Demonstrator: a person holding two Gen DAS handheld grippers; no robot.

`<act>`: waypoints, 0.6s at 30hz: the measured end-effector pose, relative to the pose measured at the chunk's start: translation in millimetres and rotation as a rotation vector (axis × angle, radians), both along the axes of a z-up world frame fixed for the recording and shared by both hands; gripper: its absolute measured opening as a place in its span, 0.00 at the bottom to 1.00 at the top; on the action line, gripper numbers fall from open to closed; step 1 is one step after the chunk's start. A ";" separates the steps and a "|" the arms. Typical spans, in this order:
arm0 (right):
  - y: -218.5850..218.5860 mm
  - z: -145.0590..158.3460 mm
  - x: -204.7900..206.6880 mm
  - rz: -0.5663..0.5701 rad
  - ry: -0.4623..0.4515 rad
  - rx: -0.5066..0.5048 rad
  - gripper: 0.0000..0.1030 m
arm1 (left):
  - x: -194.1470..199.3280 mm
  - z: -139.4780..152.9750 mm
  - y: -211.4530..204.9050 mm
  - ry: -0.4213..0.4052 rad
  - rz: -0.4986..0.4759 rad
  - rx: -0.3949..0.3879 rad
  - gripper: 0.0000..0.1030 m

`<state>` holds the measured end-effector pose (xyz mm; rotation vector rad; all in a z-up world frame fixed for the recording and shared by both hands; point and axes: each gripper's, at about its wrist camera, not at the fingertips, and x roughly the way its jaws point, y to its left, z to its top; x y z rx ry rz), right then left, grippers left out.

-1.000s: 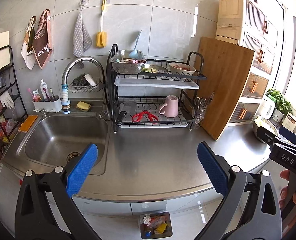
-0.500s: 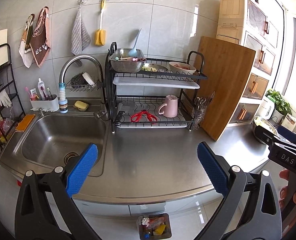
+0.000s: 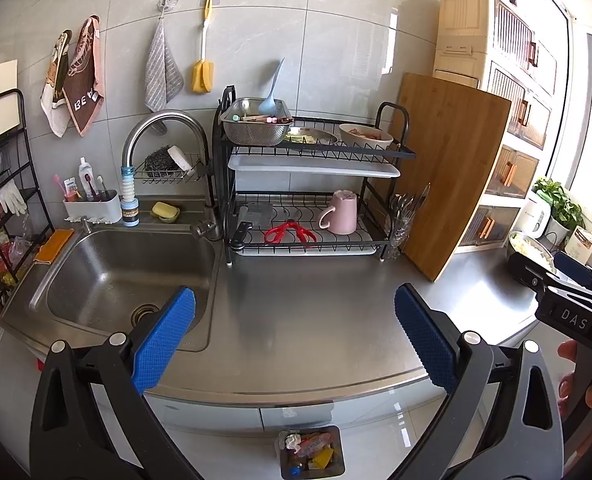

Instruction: Collect trash

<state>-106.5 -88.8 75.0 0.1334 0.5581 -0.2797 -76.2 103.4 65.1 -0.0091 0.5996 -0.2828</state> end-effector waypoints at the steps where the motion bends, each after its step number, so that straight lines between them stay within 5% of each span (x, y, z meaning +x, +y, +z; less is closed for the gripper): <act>1: -0.2 0.4 -0.5 0.000 -0.001 0.002 0.97 | -0.5 0.0 0.1 -0.001 0.000 0.000 0.92; 18: 0.7 2.9 -6.6 0.004 -0.008 0.015 0.97 | -5.1 1.7 0.7 -0.003 -0.006 0.005 0.92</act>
